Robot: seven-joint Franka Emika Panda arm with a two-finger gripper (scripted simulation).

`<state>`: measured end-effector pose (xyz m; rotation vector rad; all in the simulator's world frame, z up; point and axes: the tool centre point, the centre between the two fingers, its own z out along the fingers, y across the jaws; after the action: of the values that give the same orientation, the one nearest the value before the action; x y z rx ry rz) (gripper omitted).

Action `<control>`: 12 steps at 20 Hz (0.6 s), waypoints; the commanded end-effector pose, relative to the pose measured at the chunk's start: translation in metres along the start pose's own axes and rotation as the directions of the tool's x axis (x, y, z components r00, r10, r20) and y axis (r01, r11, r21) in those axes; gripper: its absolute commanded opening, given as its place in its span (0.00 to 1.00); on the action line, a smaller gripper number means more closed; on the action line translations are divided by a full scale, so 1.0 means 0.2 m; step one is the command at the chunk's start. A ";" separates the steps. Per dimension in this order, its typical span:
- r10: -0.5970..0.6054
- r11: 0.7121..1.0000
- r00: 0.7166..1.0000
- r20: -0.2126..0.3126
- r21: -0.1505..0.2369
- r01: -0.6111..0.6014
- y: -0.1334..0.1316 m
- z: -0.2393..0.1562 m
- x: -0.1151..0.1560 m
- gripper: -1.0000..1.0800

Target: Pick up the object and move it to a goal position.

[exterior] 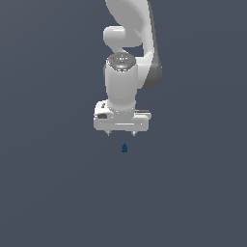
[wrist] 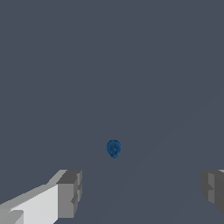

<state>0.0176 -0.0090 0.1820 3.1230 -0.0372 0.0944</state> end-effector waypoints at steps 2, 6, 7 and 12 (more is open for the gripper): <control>-0.001 1.000 1.000 0.000 0.000 0.001 0.00 0.00 0.00 0.96; -0.017 1.000 1.000 -0.009 -0.006 0.017 0.01 -0.02 0.02 0.96; -0.025 1.000 1.000 -0.013 -0.008 0.025 0.02 -0.03 0.03 0.96; -0.047 0.999 0.999 -0.024 -0.016 0.046 0.03 -0.06 0.05 0.96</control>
<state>0.0259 -0.0154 0.1930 3.1068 0.0266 0.1277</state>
